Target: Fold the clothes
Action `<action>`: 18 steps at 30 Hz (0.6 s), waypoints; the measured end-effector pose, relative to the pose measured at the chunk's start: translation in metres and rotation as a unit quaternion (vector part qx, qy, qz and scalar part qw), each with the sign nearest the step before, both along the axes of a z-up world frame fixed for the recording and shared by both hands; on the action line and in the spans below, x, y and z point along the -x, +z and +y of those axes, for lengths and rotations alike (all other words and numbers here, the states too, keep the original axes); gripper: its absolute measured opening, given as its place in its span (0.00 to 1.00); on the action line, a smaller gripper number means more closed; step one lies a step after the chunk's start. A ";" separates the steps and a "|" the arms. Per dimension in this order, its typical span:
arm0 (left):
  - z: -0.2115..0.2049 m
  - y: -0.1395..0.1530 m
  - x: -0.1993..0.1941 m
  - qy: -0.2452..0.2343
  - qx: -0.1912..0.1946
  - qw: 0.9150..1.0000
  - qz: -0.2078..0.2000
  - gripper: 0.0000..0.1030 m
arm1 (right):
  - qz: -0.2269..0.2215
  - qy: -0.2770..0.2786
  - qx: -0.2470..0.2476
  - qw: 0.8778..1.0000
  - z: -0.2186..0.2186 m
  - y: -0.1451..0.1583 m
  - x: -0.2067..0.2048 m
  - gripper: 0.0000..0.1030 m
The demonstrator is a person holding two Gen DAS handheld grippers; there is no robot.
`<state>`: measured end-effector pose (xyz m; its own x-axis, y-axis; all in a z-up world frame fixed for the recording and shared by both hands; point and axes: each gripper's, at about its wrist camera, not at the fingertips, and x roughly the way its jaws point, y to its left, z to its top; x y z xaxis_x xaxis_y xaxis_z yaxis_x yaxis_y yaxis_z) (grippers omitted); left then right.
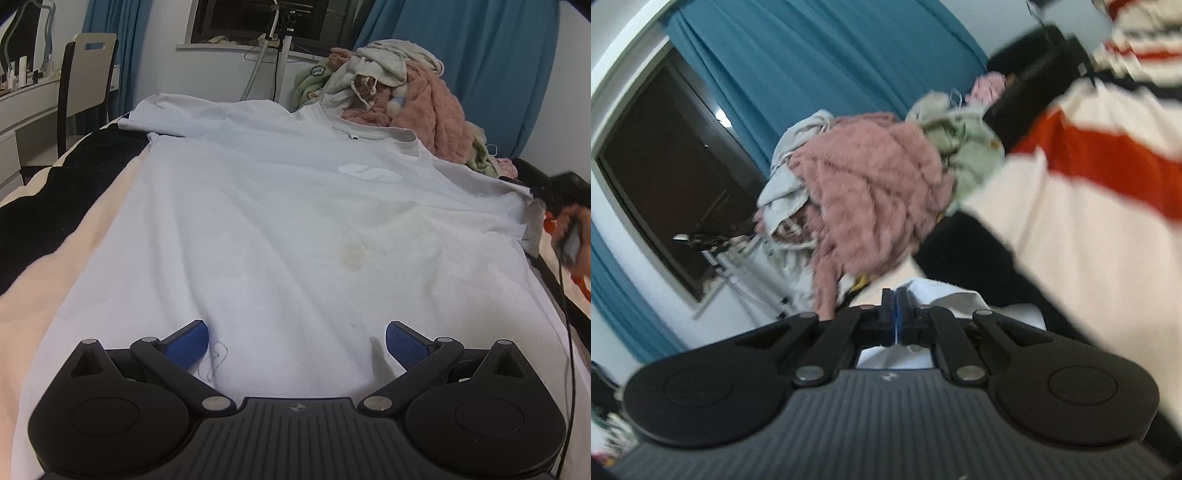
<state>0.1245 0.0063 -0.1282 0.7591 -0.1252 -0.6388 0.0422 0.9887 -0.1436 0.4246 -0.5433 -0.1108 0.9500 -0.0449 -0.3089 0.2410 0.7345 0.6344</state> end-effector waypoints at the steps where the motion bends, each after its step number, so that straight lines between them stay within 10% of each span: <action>1: -0.001 -0.001 -0.001 -0.001 -0.008 1.000 -0.001 1.00 | 0.008 -0.008 0.014 1.000 -0.005 0.003 -0.013 0.03; 10: -0.005 -0.006 -0.017 -0.025 -0.054 0.998 0.003 1.00 | 0.123 -0.077 0.064 0.987 -0.033 -0.004 -0.080 0.07; 12: -0.003 -0.007 -0.020 -0.027 -0.054 0.998 0.006 1.00 | 0.140 -0.069 0.064 0.986 -0.030 0.001 -0.076 0.18; 14: -0.001 -0.006 -0.019 -0.031 -0.053 0.998 0.003 1.00 | 0.143 -0.063 0.079 0.985 -0.020 0.010 -0.059 0.68; 18: 0.001 0.001 -0.010 -0.040 -0.042 0.998 0.000 1.00 | 0.123 -0.053 0.128 0.983 0.013 0.032 -0.003 0.77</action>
